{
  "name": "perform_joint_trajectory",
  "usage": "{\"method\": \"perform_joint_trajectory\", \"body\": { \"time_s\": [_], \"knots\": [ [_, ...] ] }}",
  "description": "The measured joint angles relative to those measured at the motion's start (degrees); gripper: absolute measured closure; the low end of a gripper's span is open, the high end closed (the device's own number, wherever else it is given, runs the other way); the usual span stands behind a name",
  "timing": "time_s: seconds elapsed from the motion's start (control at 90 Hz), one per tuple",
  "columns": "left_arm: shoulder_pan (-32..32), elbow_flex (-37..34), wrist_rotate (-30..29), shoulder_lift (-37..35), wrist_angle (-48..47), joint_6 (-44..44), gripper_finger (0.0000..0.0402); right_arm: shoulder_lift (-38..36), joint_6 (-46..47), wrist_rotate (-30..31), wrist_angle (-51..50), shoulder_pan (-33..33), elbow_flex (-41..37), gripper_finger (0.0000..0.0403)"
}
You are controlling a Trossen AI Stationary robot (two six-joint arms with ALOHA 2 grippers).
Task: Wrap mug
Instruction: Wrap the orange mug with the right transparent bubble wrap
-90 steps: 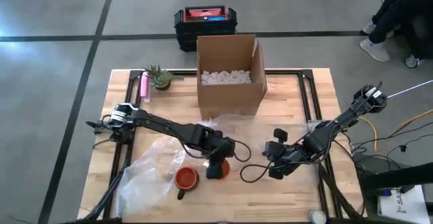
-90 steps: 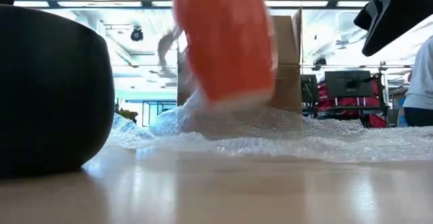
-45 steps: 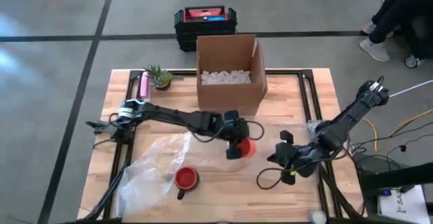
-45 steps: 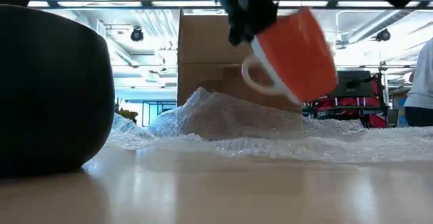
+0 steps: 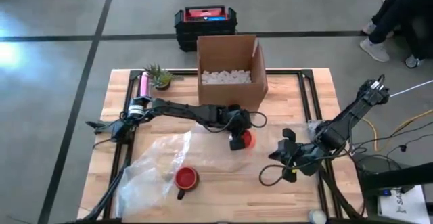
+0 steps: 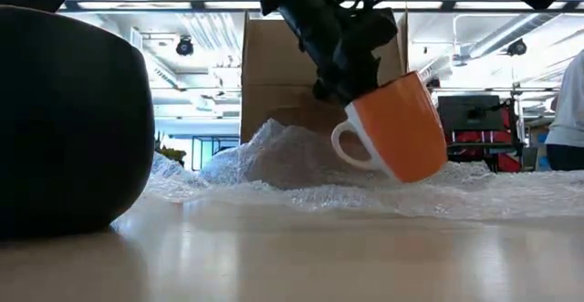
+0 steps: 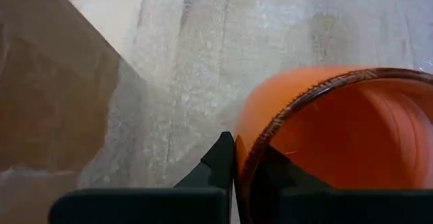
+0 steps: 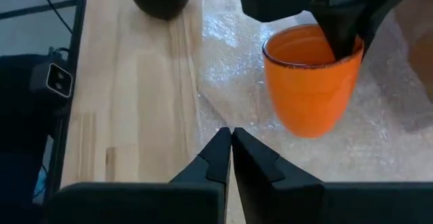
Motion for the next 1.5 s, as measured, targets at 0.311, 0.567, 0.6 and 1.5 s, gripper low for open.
{"method": "perform_joint_trajectory", "body": {
  "time_s": [0.311, 0.567, 0.6, 1.5],
  "knots": [
    [0.1, 0.0, 0.7, 0.2, 0.9, -0.2, 0.0332, 0.0, 0.0, 0.1, 0.0, 0.0, 0.0, 0.0401],
    [0.2, -0.1, 0.9, 0.2, 3.0, -0.2, 0.0229, 0.0, 0.0, 0.1, 0.0, 0.0, -0.1, 0.0401],
    [0.2, -0.1, 0.9, 0.2, 3.1, -0.1, 0.0215, 0.0, 0.0, 0.1, 0.0, 0.0, -0.1, 0.0401],
    [0.2, -0.2, 0.5, 0.1, 10.8, 0.4, 0.0163, 0.0, 2.8, 4.5, -0.9, -1.3, -7.6, 0.0401]
  ]
}}
